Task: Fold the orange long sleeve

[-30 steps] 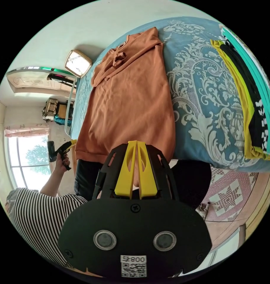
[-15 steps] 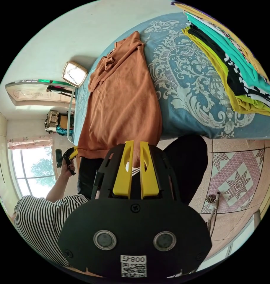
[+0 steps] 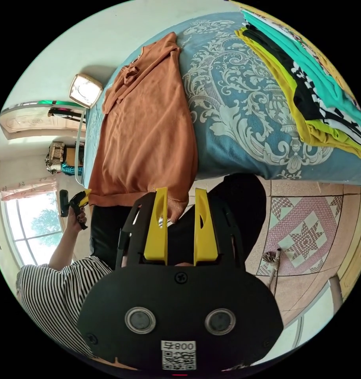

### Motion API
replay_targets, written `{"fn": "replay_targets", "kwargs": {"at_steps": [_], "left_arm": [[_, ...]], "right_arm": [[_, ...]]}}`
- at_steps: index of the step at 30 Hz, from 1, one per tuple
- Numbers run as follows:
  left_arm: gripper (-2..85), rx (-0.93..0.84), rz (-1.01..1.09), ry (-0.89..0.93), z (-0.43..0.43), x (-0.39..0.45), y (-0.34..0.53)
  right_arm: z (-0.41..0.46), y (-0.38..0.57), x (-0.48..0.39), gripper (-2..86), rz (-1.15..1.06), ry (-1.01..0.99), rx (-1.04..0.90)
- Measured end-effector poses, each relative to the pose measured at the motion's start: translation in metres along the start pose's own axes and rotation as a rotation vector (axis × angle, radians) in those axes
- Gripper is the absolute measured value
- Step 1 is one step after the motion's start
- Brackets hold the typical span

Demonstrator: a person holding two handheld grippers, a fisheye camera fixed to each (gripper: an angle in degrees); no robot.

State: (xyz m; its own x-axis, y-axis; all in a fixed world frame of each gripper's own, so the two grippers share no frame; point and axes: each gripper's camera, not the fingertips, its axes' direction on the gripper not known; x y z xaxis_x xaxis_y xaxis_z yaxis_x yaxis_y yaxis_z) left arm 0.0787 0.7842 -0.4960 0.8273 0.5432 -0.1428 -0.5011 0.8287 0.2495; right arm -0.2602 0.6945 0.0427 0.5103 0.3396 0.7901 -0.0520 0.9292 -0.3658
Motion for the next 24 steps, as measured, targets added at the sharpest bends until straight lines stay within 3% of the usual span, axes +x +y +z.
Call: {"fn": "replay_targets", "kwargs": {"at_steps": [8, 14, 24], "left_arm": [[12.7, -0.002, 0.014, -0.077, -0.004, 0.023, 0.030], [8.0, -0.044, 0.008, -0.150, 0.001, 0.040, 0.038], [5.9, 0.123, -0.085, 0.080, -0.059, 0.031, 0.085]], "right_arm": [[0.007, 0.005, 0.013, 11.6, 0.008, -0.025, 0.000], [0.026, 0.001, 0.017, 11.8, 0.012, -0.030, -0.048], [0.032, 0.010, 0.027, 13.6, 0.012, -0.110, -0.054]]}}
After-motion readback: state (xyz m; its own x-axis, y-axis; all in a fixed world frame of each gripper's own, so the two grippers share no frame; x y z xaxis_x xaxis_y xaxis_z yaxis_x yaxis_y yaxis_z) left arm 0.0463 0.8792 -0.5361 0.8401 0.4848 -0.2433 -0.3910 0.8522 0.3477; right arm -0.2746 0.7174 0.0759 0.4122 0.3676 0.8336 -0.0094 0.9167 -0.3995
